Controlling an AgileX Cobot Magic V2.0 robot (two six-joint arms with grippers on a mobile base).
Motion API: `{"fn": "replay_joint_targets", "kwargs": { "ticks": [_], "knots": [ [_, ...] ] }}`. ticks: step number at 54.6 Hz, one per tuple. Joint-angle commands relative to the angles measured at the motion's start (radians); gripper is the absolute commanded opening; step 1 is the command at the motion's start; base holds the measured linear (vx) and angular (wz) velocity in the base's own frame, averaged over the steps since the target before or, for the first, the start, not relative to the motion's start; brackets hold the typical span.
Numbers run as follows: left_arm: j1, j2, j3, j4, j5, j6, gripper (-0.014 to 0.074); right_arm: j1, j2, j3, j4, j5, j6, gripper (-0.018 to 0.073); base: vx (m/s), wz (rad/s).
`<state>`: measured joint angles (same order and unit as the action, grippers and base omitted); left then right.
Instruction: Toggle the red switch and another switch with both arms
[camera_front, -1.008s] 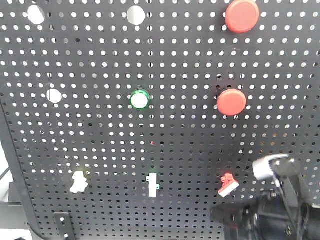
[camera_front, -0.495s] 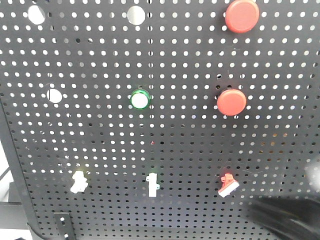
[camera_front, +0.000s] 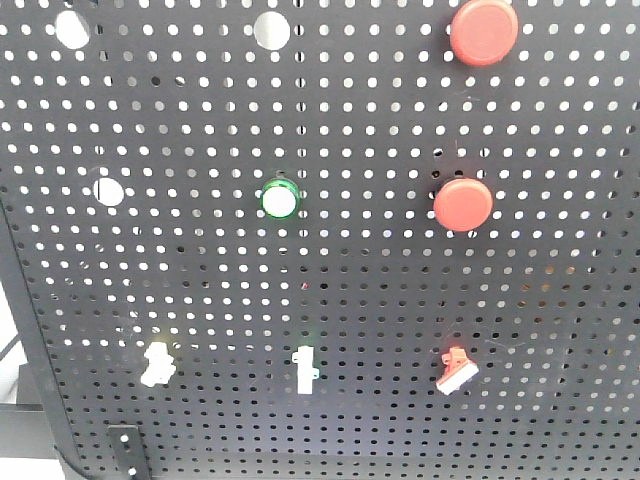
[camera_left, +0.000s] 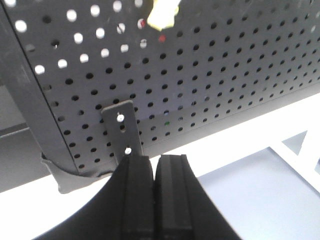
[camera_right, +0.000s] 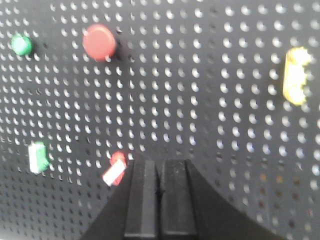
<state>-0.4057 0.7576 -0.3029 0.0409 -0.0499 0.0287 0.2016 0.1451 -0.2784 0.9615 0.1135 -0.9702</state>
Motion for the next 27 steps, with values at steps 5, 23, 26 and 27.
{"fn": "replay_joint_targets", "kwargs": {
  "ticks": [5,23,26,27],
  "knots": [
    [-0.003,-0.009,-0.028,-0.002,-0.073,-0.005,0.0003,-0.004,0.013,0.001,0.007,-0.05,-0.01,-0.0006,0.0,0.0],
    [-0.003,-0.009,-0.017,-0.002,-0.088,-0.005,0.0003,-0.004,0.013,0.001,0.007,-0.052,-0.01,-0.0006,0.0,0.0],
    [-0.003,-0.012,0.003,-0.002,-0.097,-0.005,0.0003,-0.004,0.013,0.001,0.007,-0.051,-0.01,-0.0006,0.0,0.0],
    [-0.003,-0.016,0.014,-0.002,-0.102,-0.005,0.0003,-0.004,0.013,0.001,0.007,-0.051,-0.01,-0.0006,0.0,0.0]
  ]
}}
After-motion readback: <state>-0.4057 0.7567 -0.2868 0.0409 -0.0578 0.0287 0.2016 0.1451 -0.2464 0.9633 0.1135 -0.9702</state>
